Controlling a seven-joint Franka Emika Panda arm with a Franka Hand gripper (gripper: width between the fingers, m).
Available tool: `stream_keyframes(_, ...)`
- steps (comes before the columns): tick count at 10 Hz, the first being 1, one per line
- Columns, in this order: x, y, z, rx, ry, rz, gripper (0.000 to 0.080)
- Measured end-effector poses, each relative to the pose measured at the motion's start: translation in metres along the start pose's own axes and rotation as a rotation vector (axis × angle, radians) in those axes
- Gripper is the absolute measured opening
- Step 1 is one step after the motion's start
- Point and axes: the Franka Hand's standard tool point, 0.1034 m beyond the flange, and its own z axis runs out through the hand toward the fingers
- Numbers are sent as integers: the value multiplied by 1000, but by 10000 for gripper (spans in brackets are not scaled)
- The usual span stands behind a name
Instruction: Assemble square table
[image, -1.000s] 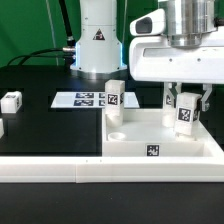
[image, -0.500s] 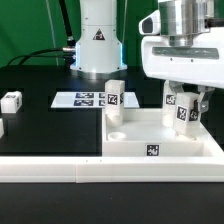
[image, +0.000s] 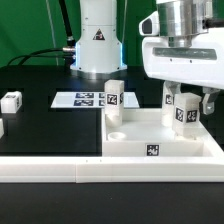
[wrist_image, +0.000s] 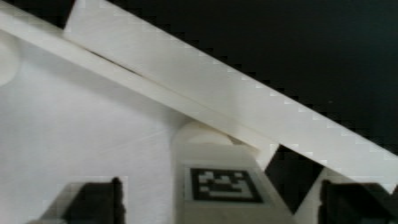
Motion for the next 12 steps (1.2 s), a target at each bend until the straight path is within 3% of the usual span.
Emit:
stream_keyframes(1, 0, 0, 0, -6, -2, -83, 586)
stream_keyframes(2, 1, 0, -1, -9, -5, -209, 638)
stream_keyframes(6, 2, 1, -1, -12, -5, -505, 649)
stream_keyframes(10, 4, -2, -4, -62, 19, -942, 649)
stream_keyframes(12, 4, -4, -5, -63, 17, -1055, 649)
